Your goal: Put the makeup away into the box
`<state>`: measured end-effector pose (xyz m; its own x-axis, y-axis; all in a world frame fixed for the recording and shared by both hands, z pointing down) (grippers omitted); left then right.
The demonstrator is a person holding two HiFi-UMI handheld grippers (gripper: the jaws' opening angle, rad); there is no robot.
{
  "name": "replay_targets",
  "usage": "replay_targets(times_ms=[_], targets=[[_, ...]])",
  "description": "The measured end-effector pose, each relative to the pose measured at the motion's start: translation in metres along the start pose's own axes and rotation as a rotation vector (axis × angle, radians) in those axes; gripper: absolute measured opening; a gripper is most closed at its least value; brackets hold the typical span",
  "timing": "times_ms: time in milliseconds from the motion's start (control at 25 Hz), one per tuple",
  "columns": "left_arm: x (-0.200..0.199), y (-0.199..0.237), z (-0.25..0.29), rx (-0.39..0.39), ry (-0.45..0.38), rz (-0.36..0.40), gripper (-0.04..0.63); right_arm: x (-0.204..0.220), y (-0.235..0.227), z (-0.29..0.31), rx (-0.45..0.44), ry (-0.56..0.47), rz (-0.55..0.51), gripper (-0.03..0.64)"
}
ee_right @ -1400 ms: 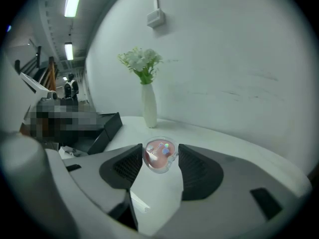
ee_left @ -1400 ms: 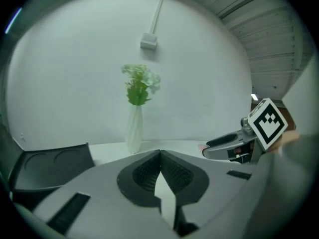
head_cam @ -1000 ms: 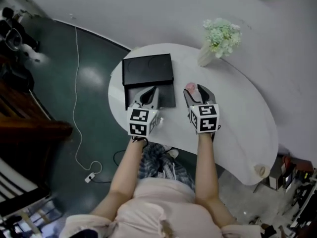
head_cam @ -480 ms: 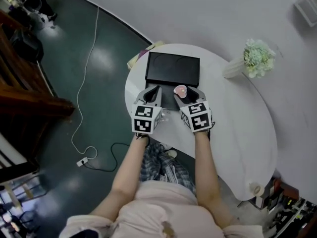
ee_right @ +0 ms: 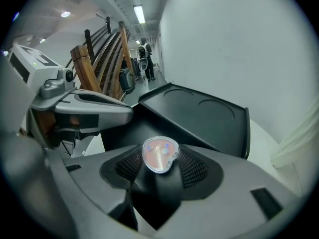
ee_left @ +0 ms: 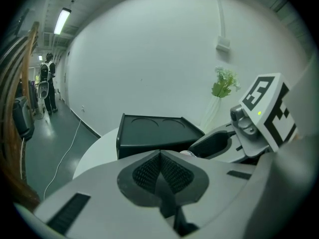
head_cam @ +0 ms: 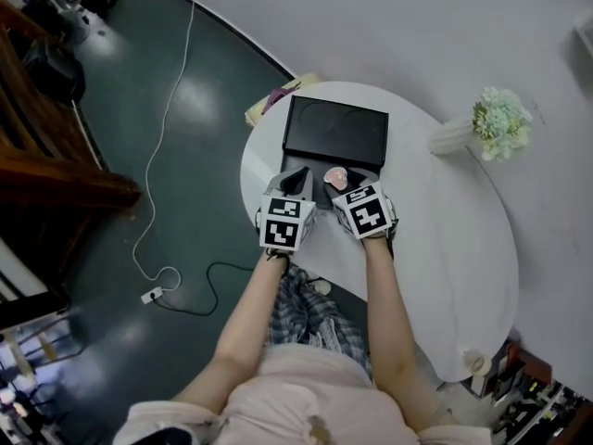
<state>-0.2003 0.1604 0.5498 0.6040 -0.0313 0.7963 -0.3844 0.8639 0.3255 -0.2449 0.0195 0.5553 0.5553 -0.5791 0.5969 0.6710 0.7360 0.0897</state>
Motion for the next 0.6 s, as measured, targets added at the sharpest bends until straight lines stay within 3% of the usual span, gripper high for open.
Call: replay_targets(times_ms=[240, 440, 600], targets=[[0.0033, 0.0003, -0.0012, -0.013, -0.002, -0.016, 0.025, 0.0024, 0.006, 0.0103, -0.017, 0.1, -0.049, 0.244], [0.0011, 0.002, -0.0046, -0.014, -0.008, -0.021, 0.026, 0.0011, 0.0067, 0.0108, -0.018, 0.11, -0.052, 0.254], [0.0001, 0.0024, -0.007, -0.014, -0.01, -0.02, 0.025, 0.0011, 0.0056, 0.005, -0.023, 0.091, -0.027, 0.37]])
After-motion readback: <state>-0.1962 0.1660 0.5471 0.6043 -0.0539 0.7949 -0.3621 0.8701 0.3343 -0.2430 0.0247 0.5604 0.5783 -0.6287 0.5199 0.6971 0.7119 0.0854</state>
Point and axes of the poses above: the fingertips, and each gripper's own axes: z forward along the fingers, y to its left, x out of its underside, the point moved 10 cm from there along -z, backward along the fingers, and after that the axes turned 12 degrees about x, right-handed, at the moved point
